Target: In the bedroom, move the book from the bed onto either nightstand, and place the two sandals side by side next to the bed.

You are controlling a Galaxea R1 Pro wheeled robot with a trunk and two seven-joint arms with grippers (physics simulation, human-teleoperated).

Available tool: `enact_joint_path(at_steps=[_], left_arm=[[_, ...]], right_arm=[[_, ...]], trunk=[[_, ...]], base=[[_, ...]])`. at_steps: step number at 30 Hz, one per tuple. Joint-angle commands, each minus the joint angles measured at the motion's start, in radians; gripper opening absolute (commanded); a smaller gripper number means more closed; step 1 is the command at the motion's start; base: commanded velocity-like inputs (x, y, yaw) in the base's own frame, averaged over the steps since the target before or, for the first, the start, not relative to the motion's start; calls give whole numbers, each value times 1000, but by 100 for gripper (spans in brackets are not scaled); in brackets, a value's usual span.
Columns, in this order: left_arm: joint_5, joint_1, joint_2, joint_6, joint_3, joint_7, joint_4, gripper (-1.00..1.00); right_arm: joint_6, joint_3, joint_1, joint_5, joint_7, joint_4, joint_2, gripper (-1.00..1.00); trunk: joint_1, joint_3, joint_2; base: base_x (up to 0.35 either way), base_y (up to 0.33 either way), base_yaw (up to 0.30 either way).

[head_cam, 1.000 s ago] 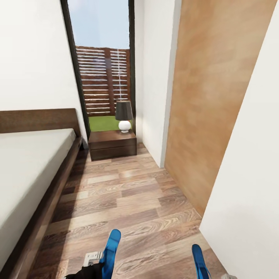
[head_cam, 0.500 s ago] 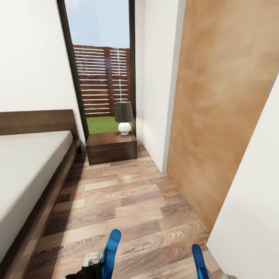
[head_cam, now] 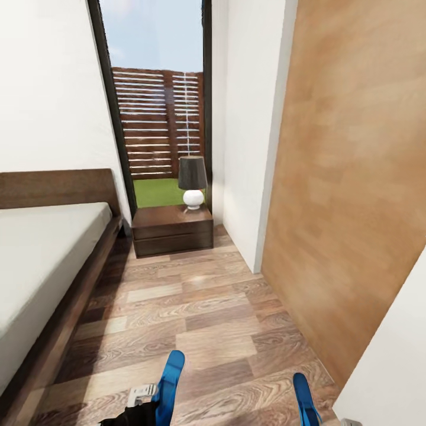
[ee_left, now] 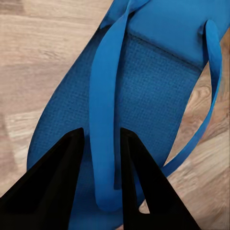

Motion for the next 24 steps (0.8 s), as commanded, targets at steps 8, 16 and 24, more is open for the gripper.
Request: enact_joint_path(at_steps=[8, 16, 24], left_arm=[[7, -1, 0, -5, -6, -2, 1, -100], [7, -1, 0, -5, -6, -2, 1, -100], [7, -1, 0, -4, -6, -2, 1, -100]], right_arm=[[11, -9, 0, 1, 5, -2, 0, -100], [11, -9, 0, 1, 5, -2, 0, -100], [11, -9, 0, 1, 5, -2, 0, -100]], trunk=[[0, -1, 0], [0, -1, 0], [0, -1, 0]], base=[[315, 0, 159], [315, 0, 5], [315, 0, 0]])
